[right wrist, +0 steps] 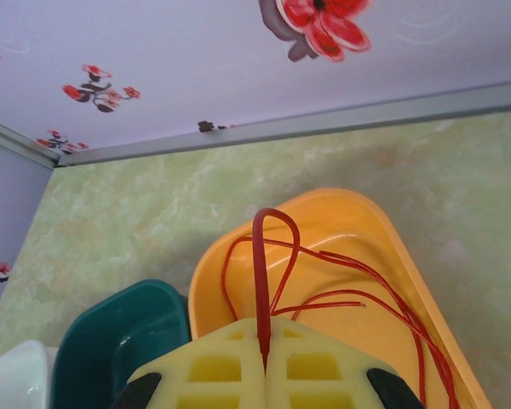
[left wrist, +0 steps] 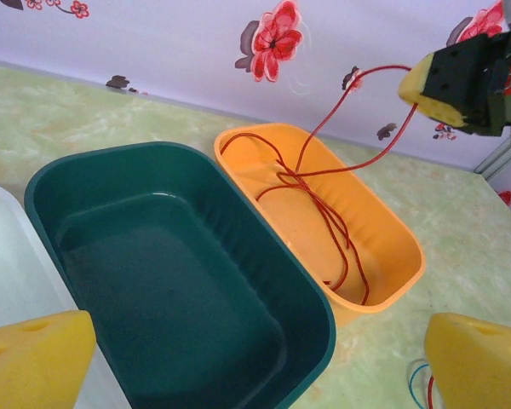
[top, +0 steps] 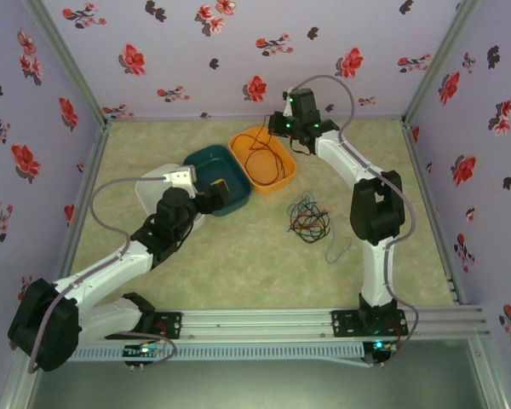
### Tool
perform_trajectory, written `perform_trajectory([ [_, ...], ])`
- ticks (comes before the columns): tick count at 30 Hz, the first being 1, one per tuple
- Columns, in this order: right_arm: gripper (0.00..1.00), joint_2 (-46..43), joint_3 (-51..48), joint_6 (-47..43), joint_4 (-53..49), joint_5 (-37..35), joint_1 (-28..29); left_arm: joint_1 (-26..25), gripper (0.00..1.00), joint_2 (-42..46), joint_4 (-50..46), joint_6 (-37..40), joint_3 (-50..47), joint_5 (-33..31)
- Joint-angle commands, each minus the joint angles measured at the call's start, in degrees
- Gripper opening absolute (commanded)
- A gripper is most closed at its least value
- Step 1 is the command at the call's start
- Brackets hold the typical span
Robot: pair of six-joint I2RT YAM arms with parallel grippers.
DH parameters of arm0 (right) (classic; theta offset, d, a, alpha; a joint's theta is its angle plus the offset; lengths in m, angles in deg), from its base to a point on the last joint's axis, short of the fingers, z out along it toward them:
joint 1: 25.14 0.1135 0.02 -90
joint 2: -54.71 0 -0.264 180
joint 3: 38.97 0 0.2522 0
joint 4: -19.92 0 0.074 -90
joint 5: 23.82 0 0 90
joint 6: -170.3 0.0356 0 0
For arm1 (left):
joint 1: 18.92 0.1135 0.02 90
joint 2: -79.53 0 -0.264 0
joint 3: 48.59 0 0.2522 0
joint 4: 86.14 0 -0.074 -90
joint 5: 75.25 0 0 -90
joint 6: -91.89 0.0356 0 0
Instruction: Untangle the cables
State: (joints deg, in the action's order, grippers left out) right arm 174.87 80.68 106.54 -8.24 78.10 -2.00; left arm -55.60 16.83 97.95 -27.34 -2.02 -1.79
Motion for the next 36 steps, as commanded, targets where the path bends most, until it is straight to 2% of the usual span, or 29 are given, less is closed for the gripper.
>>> perform_trajectory([
  [1,0.01,1.36,-0.23,1.49,1.30,-0.98,-0.35,0.32,1.00,-0.50,-0.89,1.09,0.40,-1.22],
  [20,0.05,1.26,-11.64,1.05,-1.43,-5.39,0.11,0.30,1.00,-3.20,-1.94,0.26,2.24,1.13],
  [36,0.06,4.48,-9.74,0.15,-3.64,-6.20,1.36,0.27,1.00,-3.73,-2.19,-0.04,2.67,2.78],
])
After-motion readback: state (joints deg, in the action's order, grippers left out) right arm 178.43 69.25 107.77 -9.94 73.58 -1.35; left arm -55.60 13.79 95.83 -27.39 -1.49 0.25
